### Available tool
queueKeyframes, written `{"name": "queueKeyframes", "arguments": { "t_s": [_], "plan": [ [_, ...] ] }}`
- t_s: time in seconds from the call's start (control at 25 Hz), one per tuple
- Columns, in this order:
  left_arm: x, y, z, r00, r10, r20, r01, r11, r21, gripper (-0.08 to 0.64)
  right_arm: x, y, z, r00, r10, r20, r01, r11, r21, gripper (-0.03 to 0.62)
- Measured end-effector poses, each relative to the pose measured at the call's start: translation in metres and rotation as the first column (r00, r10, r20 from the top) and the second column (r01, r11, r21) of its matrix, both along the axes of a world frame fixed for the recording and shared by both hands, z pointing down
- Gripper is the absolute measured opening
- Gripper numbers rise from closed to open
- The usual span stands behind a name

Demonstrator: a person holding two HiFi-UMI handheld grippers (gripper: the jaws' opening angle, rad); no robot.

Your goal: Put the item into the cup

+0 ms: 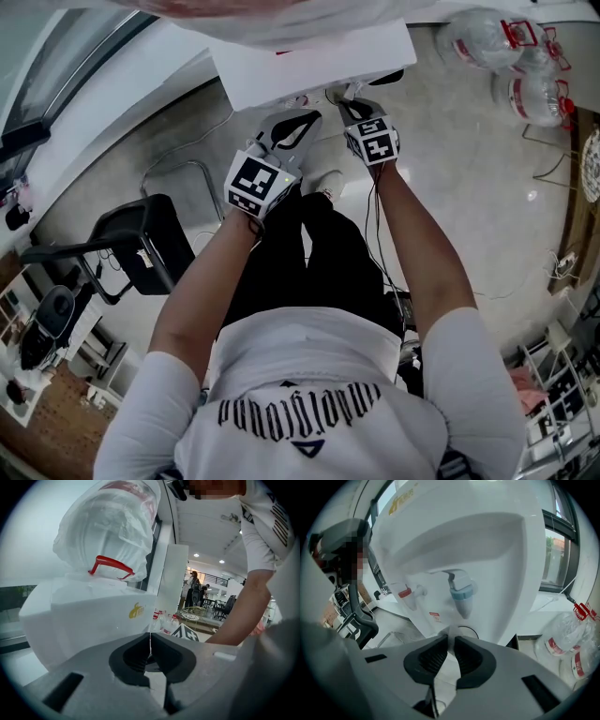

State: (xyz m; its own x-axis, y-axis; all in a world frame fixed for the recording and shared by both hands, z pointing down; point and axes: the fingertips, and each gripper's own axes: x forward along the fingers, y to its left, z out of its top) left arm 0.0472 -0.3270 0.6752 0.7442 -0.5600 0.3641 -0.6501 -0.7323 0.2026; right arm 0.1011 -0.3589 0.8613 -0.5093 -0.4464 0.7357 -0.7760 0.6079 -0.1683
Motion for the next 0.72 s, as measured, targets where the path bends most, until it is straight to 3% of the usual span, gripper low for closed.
{"name": "queueKeyframes", "arguments": {
  "t_s": [0.2, 0.52, 0.72],
  "plan": [
    [-0.001, 0.000, -0.007, 1.000, -0.002, -0.015, 0.002, 1.000, 0.003, 0.017, 0.003, -0.006, 0.014, 1.000, 0.009, -0.018, -0.010, 1.000, -0.020, 0.049],
    [-0.005, -0.002, -0.004, 0.999, 0.001, 0.033, -0.002, 1.000, 0.031, 0.017, 0.003, -0.009, 0.014, 1.000, 0.013, -0.016, -0.013, 1.000, -0.015, 0.051],
    [-0.006, -0.002, -0.004, 1.000, -0.015, 0.020, 0.015, 1.000, 0.021, 0.017, 0.004, -0.008, 0.011, 1.000, 0.019, -0.011, -0.019, 1.000, -0.015, 0.084]
  ]
}}
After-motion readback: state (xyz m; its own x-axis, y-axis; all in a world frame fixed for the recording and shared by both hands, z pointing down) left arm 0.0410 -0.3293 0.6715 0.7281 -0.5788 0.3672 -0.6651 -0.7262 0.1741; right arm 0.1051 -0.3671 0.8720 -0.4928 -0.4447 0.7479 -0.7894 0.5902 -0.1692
